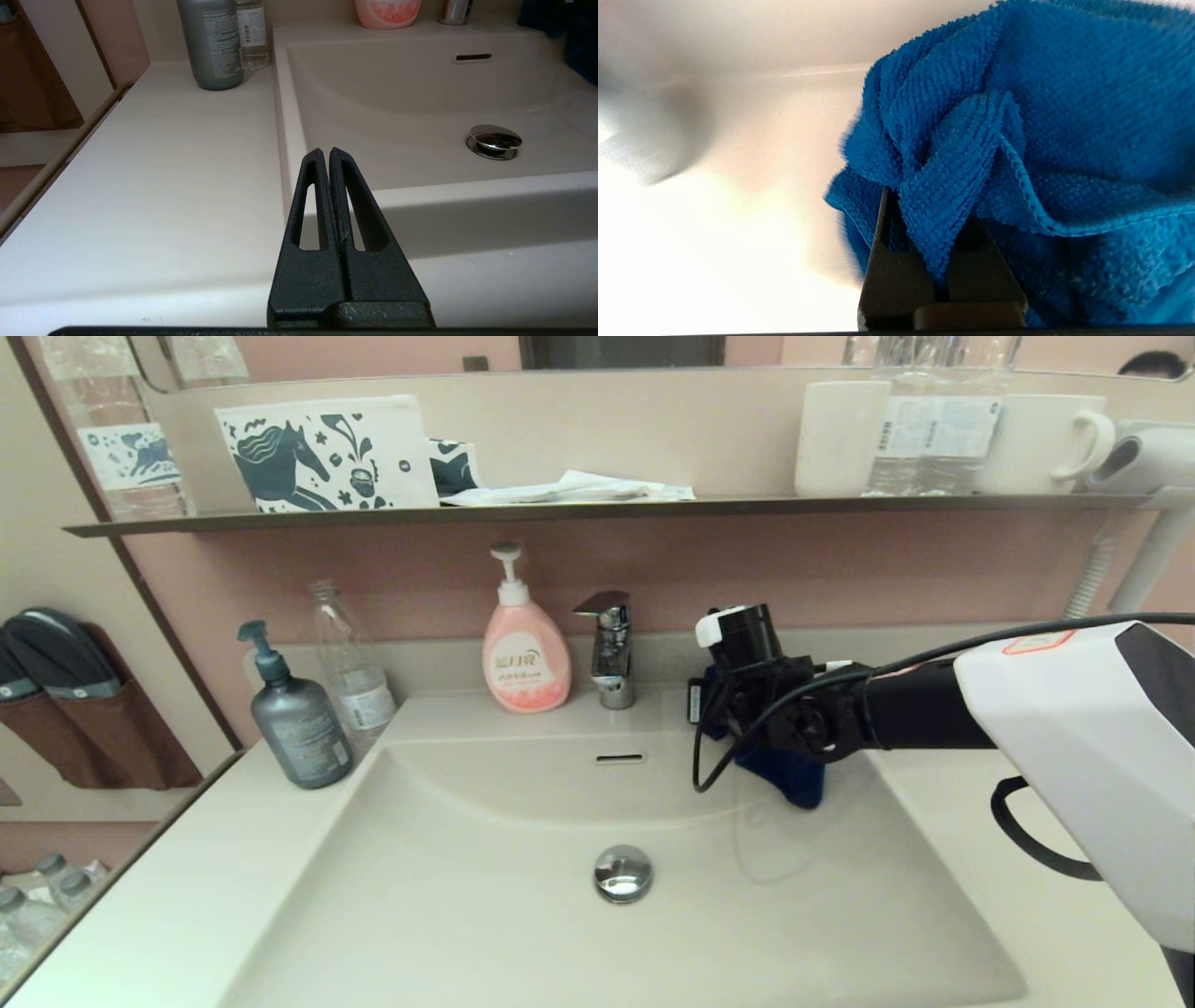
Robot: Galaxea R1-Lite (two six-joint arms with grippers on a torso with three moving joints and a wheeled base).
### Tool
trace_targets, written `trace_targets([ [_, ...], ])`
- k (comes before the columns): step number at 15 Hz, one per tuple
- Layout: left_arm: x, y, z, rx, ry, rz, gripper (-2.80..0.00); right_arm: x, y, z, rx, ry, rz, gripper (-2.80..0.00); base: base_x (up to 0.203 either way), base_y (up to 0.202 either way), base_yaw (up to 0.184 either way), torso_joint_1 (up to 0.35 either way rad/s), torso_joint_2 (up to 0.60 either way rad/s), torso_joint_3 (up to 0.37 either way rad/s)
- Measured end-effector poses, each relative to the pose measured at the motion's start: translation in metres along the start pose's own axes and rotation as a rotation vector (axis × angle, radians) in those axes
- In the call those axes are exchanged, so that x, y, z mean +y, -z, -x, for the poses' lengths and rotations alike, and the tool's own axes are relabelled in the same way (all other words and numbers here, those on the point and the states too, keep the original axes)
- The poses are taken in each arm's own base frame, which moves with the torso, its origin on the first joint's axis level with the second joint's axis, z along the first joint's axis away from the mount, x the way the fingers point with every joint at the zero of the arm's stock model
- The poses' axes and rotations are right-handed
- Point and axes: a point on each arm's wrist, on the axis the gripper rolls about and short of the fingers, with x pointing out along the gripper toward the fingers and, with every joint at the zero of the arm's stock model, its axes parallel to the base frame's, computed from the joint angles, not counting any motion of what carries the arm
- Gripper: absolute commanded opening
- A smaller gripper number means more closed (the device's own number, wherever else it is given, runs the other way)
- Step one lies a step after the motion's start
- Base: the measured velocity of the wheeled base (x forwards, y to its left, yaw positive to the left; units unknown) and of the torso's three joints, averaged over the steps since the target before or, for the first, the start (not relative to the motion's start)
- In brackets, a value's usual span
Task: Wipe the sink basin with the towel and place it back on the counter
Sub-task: Wipe the sink
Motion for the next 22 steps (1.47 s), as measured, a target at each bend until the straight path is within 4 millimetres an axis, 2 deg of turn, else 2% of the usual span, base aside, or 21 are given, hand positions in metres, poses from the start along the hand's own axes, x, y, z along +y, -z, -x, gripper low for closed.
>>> trace_targets([
  [6, 0.000, 0.000, 0.000, 0.001, 0.000, 0.000, -2.80, 0.046, 0.002, 0.022, 0.000, -0.099, 0.040, -2.80, 0.000, 0.000, 0.000, 0.000, 0.00, 0.000],
  [9, 0.000, 0.000, 0.000, 0.000, 0.000, 0.000, -2.80, 0.050, -0.004, 0.024, -0.006, -0.099, 0.040, -2.80, 0.000, 0.000, 0.000, 0.000, 0.00, 0.000],
  [11, 0.000, 0.000, 0.000, 0.000, 0.000, 0.000, -2.80, 0.036, -0.008, 0.016, -0.008, -0.050, 0.030, -2.80, 0.000, 0.000, 0.000, 0.000, 0.00, 0.000],
  [14, 0.000, 0.000, 0.000, 0.000, -0.001, 0.000, -2.80, -0.001, -0.010, 0.005, 0.033, 0.074, 0.028, -2.80, 0.000, 0.000, 0.000, 0.000, 0.00, 0.000],
  [16, 0.000, 0.000, 0.000, 0.000, 0.000, 0.000, -2.80, -0.025, -0.010, 0.007, 0.060, 0.133, 0.021, -2.80, 0.000, 0.000, 0.000, 0.000, 0.00, 0.000],
  [19, 0.000, 0.000, 0.000, 0.000, 0.000, 0.000, -2.80, -0.051, -0.015, 0.028, 0.087, 0.175, 0.004, -2.80, 0.000, 0.000, 0.000, 0.000, 0.00, 0.000],
  [22, 0.000, 0.000, 0.000, 0.000, 0.000, 0.000, -2.80, -0.070, -0.030, 0.073, 0.108, 0.174, 0.004, -2.80, 0.000, 0.000, 0.000, 0.000, 0.00, 0.000],
])
